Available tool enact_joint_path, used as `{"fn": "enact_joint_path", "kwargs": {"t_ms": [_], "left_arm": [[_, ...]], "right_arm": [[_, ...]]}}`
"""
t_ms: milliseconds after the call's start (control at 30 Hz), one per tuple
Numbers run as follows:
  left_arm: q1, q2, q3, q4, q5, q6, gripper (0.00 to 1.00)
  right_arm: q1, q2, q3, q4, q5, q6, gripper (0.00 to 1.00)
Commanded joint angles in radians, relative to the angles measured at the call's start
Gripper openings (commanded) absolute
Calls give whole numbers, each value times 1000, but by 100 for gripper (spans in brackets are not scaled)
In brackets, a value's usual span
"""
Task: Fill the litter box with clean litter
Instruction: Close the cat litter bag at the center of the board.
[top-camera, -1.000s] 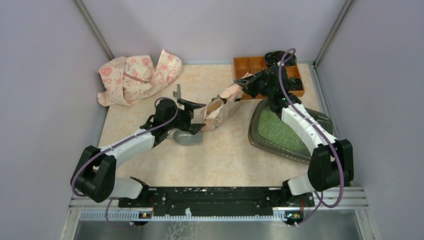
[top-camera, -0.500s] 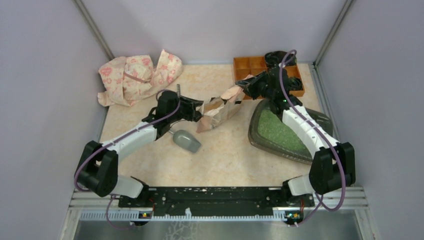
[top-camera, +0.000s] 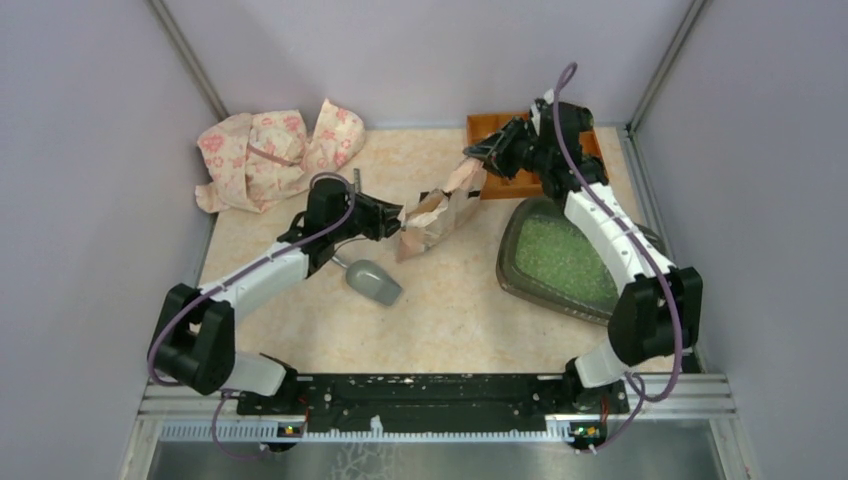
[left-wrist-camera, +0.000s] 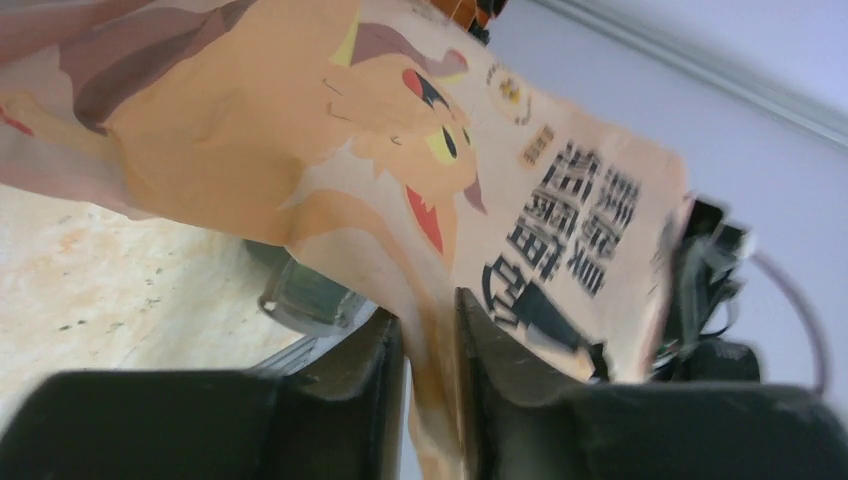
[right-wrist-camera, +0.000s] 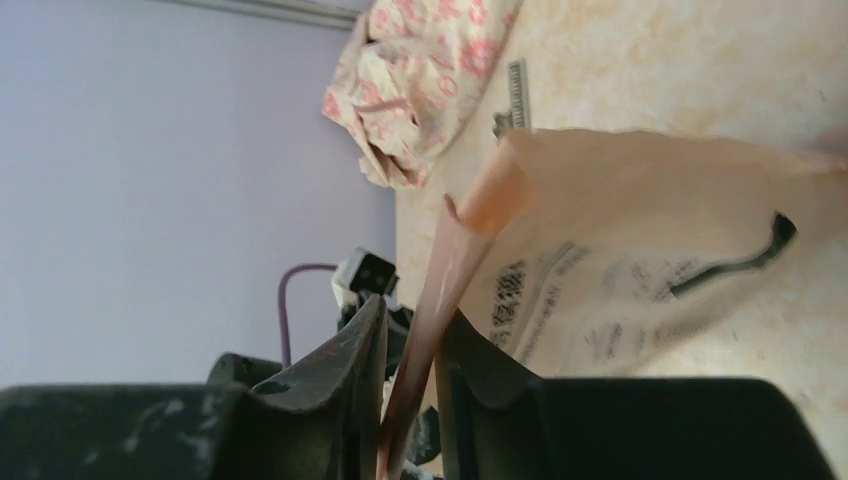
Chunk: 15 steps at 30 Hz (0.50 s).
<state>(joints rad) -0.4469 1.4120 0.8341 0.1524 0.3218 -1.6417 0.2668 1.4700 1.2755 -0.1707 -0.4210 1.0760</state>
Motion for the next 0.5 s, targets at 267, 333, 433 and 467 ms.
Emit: {"fn": "enact_joint_path", "kwargs": {"t_ms": [267, 333, 433, 467], "left_arm": [[164, -44, 79, -102, 237, 292, 75], [214, -48, 71, -107, 262, 312, 75], [246, -44, 67, -109, 271, 332, 75], [249, -39, 66, -103, 270, 337, 75]], "right_arm": [[-51, -69, 151, -230, -82, -439, 65], [-51, -142, 109, -302, -1, -486, 55], [-51, -269, 7, -369, 134, -500, 37], [-51, -307, -32, -385, 165, -491, 31]]}}
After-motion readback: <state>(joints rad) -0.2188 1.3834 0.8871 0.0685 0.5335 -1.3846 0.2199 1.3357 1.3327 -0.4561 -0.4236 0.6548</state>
